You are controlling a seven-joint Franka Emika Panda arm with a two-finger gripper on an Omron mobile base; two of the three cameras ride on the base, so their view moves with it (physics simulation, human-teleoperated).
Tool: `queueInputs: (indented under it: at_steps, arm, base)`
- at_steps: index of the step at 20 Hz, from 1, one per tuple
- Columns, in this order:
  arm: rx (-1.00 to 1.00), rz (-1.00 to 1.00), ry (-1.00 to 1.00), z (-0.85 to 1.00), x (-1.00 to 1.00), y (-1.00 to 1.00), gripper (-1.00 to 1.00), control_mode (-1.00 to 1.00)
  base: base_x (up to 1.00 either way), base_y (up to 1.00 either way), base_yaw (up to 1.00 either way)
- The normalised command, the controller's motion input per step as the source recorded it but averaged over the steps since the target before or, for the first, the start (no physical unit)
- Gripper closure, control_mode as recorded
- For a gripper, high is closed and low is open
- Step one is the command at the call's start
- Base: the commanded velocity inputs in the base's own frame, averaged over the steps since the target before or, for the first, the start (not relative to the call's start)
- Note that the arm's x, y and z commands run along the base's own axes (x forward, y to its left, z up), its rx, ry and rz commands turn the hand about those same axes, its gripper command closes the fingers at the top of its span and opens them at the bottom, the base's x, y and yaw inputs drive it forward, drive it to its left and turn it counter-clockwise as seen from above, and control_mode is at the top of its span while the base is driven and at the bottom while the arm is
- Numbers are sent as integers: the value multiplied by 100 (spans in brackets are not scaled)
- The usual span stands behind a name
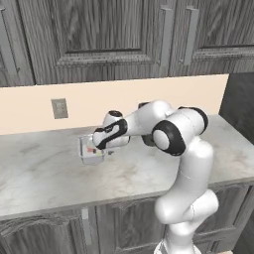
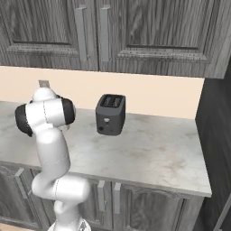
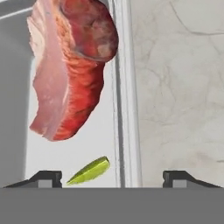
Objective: Place the tupperware on the second highest shelf of the fridge. Make space for the tupperware among the existing items by rearranging them on the shelves if needed. Close the fridge door when finished.
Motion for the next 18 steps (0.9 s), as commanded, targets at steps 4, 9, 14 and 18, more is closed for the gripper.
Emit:
queueInputs:
  at_steps: [4, 9, 14, 18]
  arm:
    - [0, 0, 0, -28, 30, 14, 100, -100]
    - [0, 0, 0, -8, 8, 2, 100, -100]
    - [0, -8, -7, 18, -76, -16, 100, -100]
    - [1, -21, -11, 58, -100, -45, 100, -100]
  base:
    - [0, 0, 0]
    - [0, 0, 0]
    - [0, 0, 0]
    - [0, 0, 0]
